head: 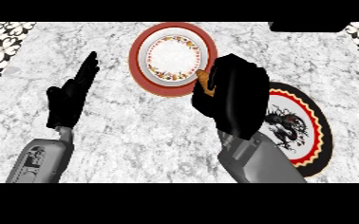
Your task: Pick the croissant from the plate and place it in the plate
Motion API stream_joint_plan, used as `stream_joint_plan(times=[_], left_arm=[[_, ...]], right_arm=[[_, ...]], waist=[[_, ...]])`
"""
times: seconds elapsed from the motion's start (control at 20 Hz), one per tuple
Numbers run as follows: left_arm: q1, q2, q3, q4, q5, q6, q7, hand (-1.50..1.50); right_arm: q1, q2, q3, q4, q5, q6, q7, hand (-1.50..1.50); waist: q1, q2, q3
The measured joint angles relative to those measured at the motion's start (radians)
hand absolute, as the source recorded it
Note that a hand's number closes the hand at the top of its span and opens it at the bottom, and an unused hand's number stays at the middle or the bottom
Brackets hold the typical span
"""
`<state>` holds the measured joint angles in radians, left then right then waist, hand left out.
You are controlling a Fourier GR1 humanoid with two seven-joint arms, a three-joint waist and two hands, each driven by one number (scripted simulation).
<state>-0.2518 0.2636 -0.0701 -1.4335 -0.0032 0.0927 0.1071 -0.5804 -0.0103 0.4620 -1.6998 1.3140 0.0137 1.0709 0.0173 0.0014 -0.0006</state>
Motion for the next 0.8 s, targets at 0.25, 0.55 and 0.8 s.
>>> stream_joint_plan(times=[0.25,0.55,0.8], left_arm=[[-0.015,-0.013,0.002,0.026,-0.012,0.0,-0.015,0.0],[-0.029,-0.024,-0.002,0.025,-0.016,-0.009,-0.01,0.0],[-0.052,-0.04,-0.012,0.039,-0.026,-0.013,-0.017,0.0]], right_arm=[[-0.153,0.005,-0.074,0.224,-0.129,-0.113,-0.028,1.5],[-0.313,0.007,-0.121,0.561,-0.263,-0.305,-0.095,1.5],[-0.453,0.008,-0.126,0.844,-0.341,-0.347,-0.114,1.5]], waist=[[0.009,0.005,0.0],[0.028,0.01,0.0],[0.044,0.016,0.0]])
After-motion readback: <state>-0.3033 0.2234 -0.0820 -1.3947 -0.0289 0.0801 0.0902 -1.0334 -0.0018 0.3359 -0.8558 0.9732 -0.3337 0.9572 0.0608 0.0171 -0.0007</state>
